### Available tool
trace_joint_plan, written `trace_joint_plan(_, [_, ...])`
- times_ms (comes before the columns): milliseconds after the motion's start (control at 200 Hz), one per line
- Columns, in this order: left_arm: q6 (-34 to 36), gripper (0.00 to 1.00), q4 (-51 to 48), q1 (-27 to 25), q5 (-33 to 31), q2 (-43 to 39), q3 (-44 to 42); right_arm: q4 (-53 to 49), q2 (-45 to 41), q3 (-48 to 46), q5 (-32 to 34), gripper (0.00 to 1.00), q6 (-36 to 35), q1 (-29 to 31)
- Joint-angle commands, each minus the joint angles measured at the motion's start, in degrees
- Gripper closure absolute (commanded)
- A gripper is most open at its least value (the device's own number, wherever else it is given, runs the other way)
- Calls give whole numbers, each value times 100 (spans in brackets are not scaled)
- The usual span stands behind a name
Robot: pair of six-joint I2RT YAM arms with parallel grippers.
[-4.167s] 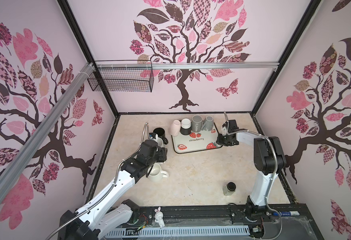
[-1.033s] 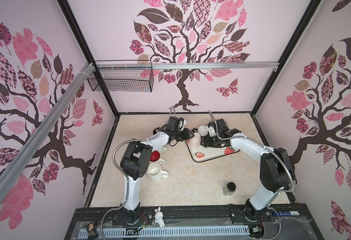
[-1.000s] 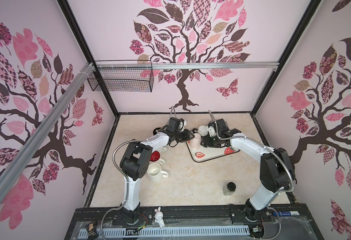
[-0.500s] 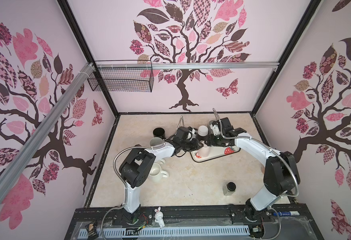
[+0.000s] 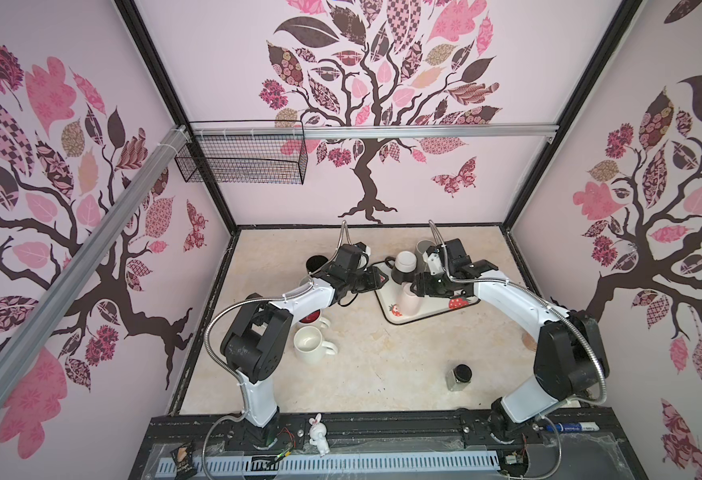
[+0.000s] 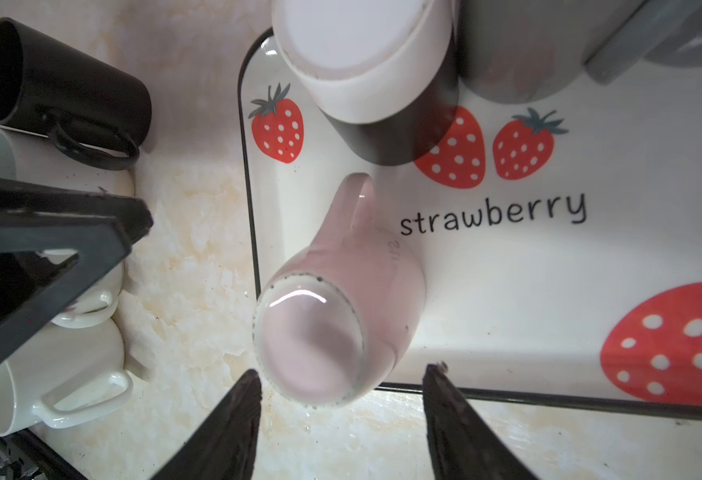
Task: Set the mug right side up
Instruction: 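Lift and tilt the pink mug with the left gripper while the right gripper approaches, then turn the pink mug upright onto the tray with both grippers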
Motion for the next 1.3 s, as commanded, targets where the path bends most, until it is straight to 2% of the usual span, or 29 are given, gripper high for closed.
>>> trace_joint_plan(0, [-116, 61, 108, -120, -39, 259, 33, 69, -8, -24, -288, 36, 163, 12])
trace_joint_plan(395, [-1327, 63, 1448, -904, -424, 495, -540, 85, 1062, 992, -919, 36, 164, 9])
trace_joint_plan(500, [-1399, 63, 1587, -1113, -556, 393, -672, -167, 1215, 1305, -740, 36, 22, 7])
trace_joint_plan(630, [-1392, 63, 1681, -1291, -636, 194, -810, -492, 1211, 1576, -203, 34, -183, 4])
trace_joint_plan(740, [-1219, 63, 1600, -1226, -810, -111, -1011, -614, 1102, 1608, 102, 34, -248, 6])
trace_joint_plan(940, [-589, 63, 765, -673, -775, -608, -936, -596, 884, 1326, -54, 36, -203, 16])
trace_joint_plan(1085, [-106, 60, 7, -502, -840, -302, -147, -412, 703, 1037, -27, 36, -120, 54])
trace_joint_plan(1290, [-170, 55, -181, -234, -852, 438, 863, -428, 789, 1049, -62, 35, -126, 77])
